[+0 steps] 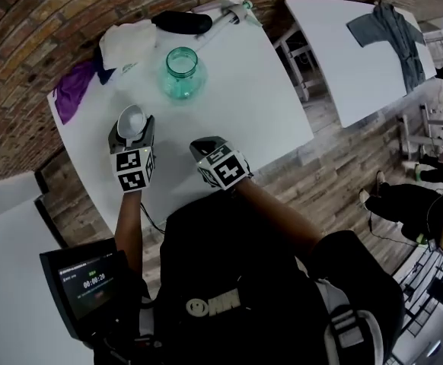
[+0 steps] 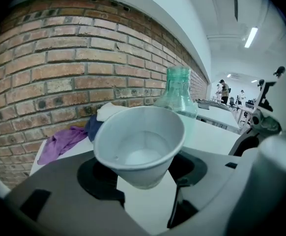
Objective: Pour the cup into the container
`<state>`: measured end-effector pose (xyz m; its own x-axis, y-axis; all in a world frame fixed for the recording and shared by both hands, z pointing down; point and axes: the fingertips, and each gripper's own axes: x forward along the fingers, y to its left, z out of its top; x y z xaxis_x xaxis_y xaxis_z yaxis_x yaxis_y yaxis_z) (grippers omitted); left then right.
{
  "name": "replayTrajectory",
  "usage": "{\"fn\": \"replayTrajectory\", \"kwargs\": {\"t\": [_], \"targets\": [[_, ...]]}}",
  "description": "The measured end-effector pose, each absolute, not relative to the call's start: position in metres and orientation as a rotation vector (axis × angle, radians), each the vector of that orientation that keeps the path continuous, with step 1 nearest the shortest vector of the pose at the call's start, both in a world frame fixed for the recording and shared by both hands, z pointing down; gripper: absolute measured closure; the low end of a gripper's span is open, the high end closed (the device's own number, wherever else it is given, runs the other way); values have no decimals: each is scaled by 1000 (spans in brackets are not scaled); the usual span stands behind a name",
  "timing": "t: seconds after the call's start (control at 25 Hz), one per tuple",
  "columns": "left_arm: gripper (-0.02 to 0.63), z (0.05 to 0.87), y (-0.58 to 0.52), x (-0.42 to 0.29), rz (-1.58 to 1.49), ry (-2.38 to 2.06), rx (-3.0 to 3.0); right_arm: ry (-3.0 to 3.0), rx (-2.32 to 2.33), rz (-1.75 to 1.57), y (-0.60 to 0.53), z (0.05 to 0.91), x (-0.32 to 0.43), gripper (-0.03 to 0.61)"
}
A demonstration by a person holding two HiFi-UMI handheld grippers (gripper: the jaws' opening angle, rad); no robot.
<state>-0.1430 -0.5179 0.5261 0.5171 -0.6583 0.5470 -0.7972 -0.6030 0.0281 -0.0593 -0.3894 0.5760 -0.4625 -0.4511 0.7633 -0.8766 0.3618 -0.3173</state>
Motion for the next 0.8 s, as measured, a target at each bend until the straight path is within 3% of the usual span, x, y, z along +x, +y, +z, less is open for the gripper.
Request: {"fn": "replayTrajectory", "kwargs": {"t": [0.32, 0.8], "targets": [[321, 466, -529, -106, 820, -1287, 2541, -2146, 1075, 874, -382, 559, -10, 574], [321, 440, -564, -79, 988, -1387, 2518, -2240, 977, 783, -399, 561, 26, 574]]}}
